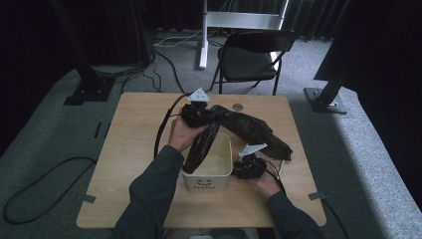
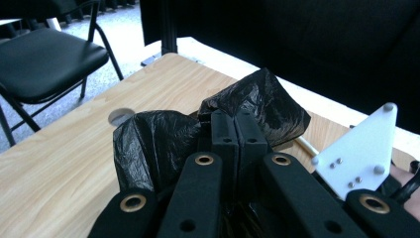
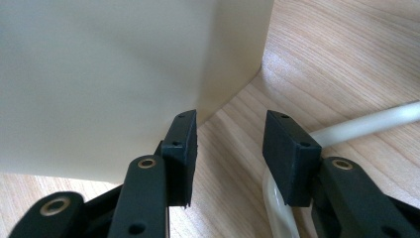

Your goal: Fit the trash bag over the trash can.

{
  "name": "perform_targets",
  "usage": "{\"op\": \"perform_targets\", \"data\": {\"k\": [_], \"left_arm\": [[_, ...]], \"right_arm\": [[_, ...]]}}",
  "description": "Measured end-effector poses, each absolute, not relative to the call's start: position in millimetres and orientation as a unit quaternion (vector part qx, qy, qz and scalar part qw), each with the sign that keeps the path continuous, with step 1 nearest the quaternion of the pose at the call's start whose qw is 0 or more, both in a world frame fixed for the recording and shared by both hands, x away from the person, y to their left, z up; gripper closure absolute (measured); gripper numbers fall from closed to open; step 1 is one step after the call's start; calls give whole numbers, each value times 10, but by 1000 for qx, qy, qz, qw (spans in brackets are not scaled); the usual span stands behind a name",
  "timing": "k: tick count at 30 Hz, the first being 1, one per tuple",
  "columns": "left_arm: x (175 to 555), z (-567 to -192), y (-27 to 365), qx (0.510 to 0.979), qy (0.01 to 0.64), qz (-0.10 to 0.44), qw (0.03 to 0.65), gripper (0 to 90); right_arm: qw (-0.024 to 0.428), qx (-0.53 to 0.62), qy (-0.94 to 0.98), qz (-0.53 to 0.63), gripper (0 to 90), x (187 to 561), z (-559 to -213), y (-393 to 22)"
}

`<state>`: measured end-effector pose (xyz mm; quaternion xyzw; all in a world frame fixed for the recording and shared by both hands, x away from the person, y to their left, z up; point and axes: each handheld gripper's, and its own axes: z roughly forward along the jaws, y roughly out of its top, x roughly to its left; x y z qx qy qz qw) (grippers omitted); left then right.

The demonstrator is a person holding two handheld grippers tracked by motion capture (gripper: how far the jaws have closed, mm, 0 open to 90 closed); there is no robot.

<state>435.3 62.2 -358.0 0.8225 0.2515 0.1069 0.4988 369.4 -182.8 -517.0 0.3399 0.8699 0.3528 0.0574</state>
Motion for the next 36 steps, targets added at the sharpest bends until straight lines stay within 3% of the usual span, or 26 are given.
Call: {"op": "perform_targets", "data": {"k": [36], "left_arm": [[3829,-3946,1022,833,237,102,490,885]], "right_arm": [[67,357,859,361,564,3683,-5101,-1985]]}}
